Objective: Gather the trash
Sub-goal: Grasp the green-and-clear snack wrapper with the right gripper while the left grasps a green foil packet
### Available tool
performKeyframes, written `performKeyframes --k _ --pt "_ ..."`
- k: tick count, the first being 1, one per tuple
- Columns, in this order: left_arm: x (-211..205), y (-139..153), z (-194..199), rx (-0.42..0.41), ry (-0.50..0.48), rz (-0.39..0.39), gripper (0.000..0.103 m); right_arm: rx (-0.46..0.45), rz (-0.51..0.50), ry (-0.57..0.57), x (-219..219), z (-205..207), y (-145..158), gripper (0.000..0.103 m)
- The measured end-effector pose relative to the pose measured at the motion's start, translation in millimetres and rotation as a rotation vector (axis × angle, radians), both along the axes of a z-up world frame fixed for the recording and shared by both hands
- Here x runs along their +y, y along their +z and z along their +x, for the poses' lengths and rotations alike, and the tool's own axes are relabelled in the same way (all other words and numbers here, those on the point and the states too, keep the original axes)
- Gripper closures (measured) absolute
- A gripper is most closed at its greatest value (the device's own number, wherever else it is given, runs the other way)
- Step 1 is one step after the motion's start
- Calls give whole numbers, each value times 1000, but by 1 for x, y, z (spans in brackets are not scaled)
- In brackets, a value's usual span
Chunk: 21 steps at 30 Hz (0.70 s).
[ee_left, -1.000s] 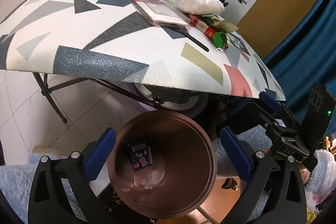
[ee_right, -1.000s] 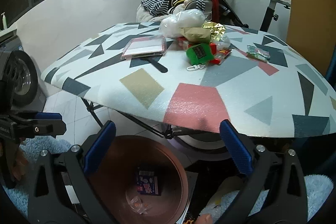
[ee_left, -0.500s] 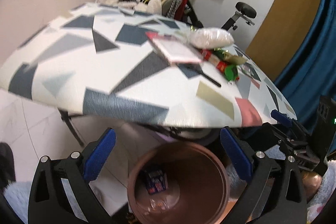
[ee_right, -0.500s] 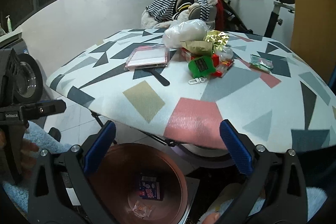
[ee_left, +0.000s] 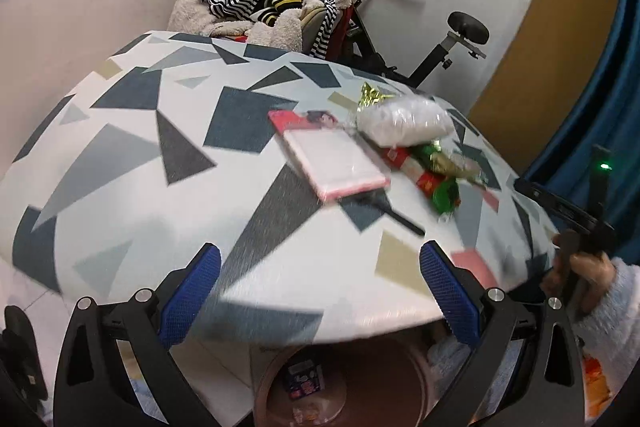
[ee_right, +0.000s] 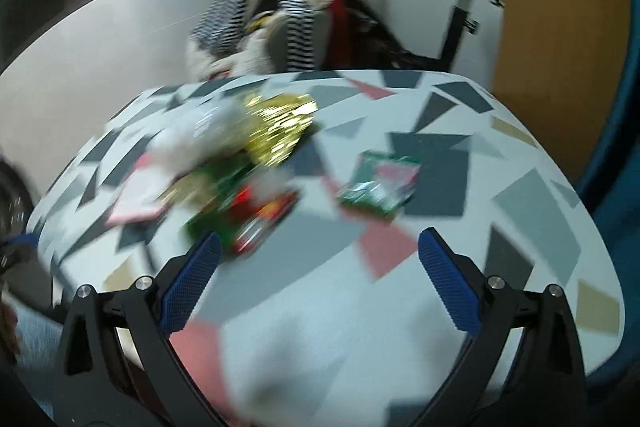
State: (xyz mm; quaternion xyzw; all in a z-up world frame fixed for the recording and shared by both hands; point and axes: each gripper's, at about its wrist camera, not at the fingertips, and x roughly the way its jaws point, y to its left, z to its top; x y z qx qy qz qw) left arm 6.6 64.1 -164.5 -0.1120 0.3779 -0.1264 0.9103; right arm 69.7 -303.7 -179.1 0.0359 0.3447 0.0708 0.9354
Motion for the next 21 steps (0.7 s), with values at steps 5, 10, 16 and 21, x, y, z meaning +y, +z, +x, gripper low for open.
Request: performKeyframes --k 5,10,16,21 --pt "-5 11 31 10 14 -13 6 64 -14 -61 -26 65 -9 21" --pt "-18 17 56 15 7 -10 6 139 -21 -70 -31 108 -27 22" --pt "-32 14 74 34 -13 -29 7 235 -98 -23 -18 132 -49 30" --pt "-47 5 81 71 -48 -48 20 226 -117 26 -9 128 -53 52"
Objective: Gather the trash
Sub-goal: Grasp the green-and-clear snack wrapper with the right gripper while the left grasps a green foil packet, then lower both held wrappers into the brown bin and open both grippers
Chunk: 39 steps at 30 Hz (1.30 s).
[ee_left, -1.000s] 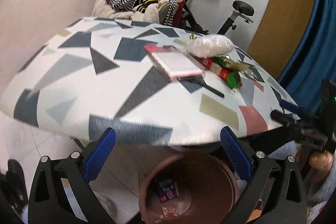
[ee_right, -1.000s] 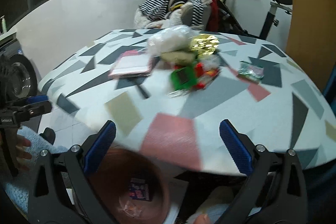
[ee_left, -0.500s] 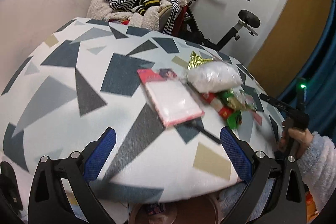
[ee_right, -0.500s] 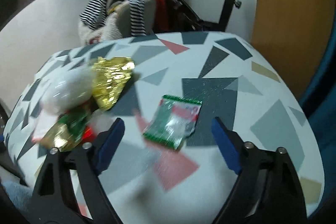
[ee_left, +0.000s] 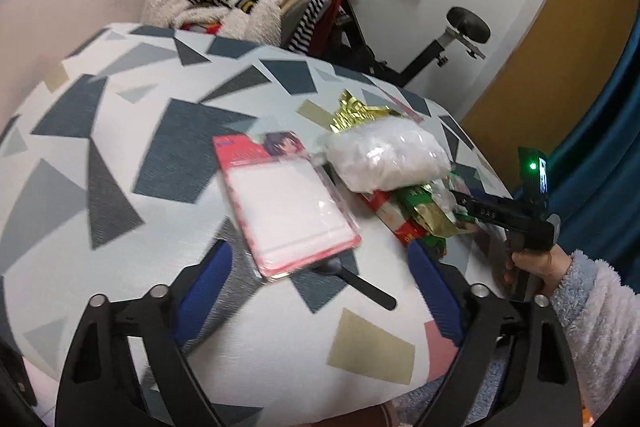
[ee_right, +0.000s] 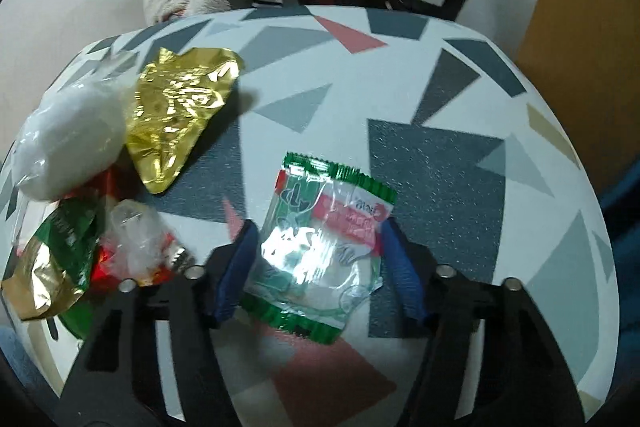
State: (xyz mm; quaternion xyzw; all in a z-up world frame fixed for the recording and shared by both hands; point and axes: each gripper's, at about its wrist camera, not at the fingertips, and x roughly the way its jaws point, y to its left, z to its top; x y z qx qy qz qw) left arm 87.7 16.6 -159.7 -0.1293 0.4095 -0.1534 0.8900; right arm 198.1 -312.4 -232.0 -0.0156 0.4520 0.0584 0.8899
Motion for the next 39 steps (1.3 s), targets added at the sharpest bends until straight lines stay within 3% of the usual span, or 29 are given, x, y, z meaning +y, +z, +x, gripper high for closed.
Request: performKeyframes --k 1,2,3,10,23,26,28,33,39 --pt "-5 -2 0 5 -11 4 24 -6 2 9 1 -2 0 57" --pt "-9 -4 1 8 -20 10 26 -17 4 27 3 -4 1 69" --pt "-15 -5 1 11 -31 15 28 -27 13 47 5 -7 2 72" --pt "-36 -9 7 37 -80 -29 42 -132 57 118 8 -24 15 74" --pt "-83 -24 57 169 -92 -252 64 -146 87 101 2 -24 19 74" --pt "-98 -30 67 200 -101 -253 64 -146 88 101 2 -25 18 74" --pt "-105 -35 70 208 -108 -239 75 -146 88 102 2 -25 18 74" --pt "-114 -31 65 169 -163 -178 88 -144 92 105 2 -24 18 74" --pt "-111 -10 48 124 -247 -145 90 -155 44 114 8 -27 22 74"
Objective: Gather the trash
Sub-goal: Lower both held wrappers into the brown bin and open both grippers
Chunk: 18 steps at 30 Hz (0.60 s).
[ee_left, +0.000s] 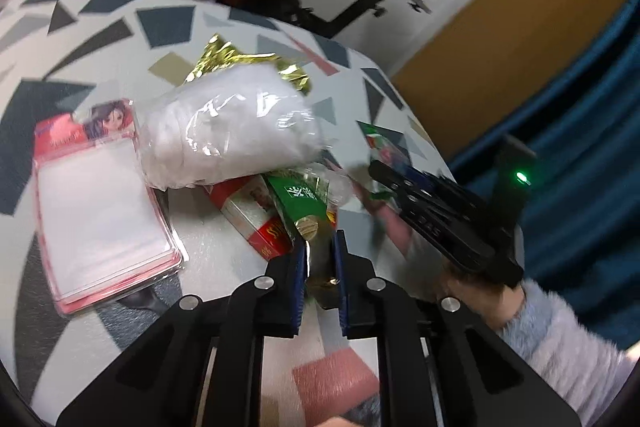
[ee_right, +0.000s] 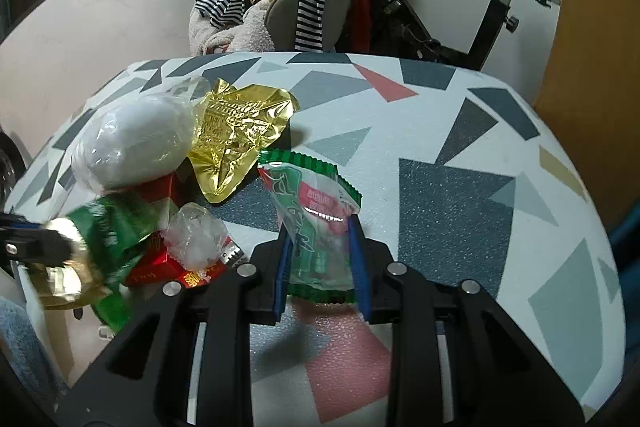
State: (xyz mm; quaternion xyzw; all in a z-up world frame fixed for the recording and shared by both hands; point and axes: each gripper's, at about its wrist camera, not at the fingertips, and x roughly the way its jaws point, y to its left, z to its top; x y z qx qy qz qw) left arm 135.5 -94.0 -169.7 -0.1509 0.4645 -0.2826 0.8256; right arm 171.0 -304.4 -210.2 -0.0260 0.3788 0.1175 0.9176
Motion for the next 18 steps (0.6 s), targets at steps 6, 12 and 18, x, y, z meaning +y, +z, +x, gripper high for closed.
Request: performKeyframes --k 6,12,18 --pt "1 30 -28 -111 -83 52 91 -30 -6 17 5 -23 20 74" --pt "23 53 -57 -175 -83 48 91 -83 14 59 18 -64 49 74" --pt "57 52 -111 -218 -86 94 91 -106 51 109 38 -114 60 74"
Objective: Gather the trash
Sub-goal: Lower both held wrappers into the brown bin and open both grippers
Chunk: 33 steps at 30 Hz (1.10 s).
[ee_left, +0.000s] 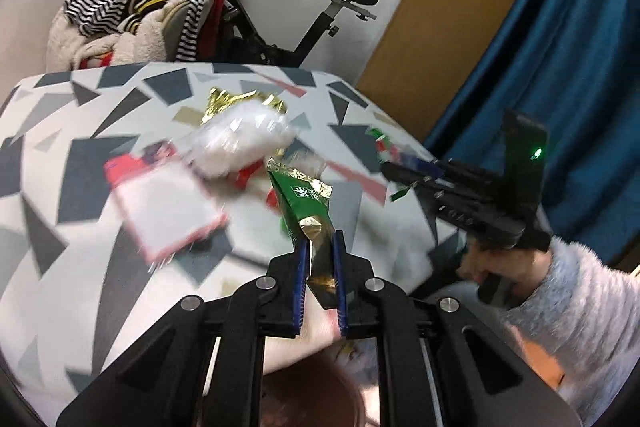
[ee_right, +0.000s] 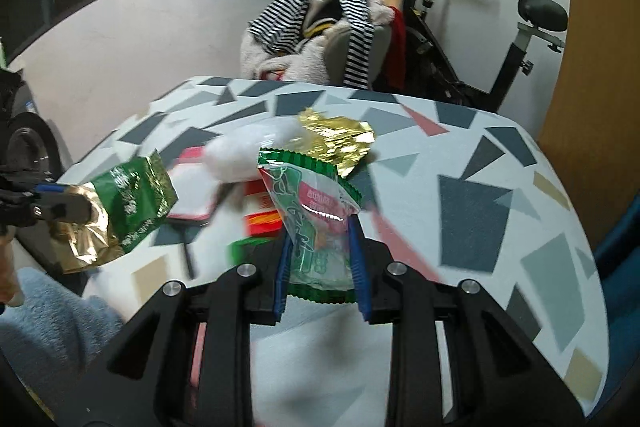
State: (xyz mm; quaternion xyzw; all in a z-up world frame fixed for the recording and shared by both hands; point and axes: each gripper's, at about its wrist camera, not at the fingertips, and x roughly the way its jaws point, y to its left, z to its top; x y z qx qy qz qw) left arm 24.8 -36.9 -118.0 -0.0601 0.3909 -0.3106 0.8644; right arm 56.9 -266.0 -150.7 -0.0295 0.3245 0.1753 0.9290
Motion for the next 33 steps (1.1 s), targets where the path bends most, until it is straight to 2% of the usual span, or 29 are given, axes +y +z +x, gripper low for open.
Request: performKeyframes --k 5,11,18,24,26,27,29,31,33 --pt "31 -23 -47 23 6 21 91 0 30 48 25 -40 -4 74" --pt "49 -61 -92 106 2 64 91 41 43 100 52 -77 -21 74" --pt "43 -93 -109 179 -7 119 91 82 51 114 63 -95 -36 74" --pt "40 -104 -107 189 -9 151 90 90 56 121 63 -104 -40 74" --pt "38 -104 -104 185 -16 138 68 94 64 122 62 -106 -42 74" --pt "38 -103 -105 173 -16 130 51 96 66 123 63 -107 -42 74" --pt "37 -101 -105 157 -15 129 46 100 66 129 64 -110 -45 74" --pt "36 -98 -105 133 0 144 32 108 67 134 65 -113 -49 74" --pt "38 -95 -106 104 15 155 24 116 71 137 66 -116 -53 74"
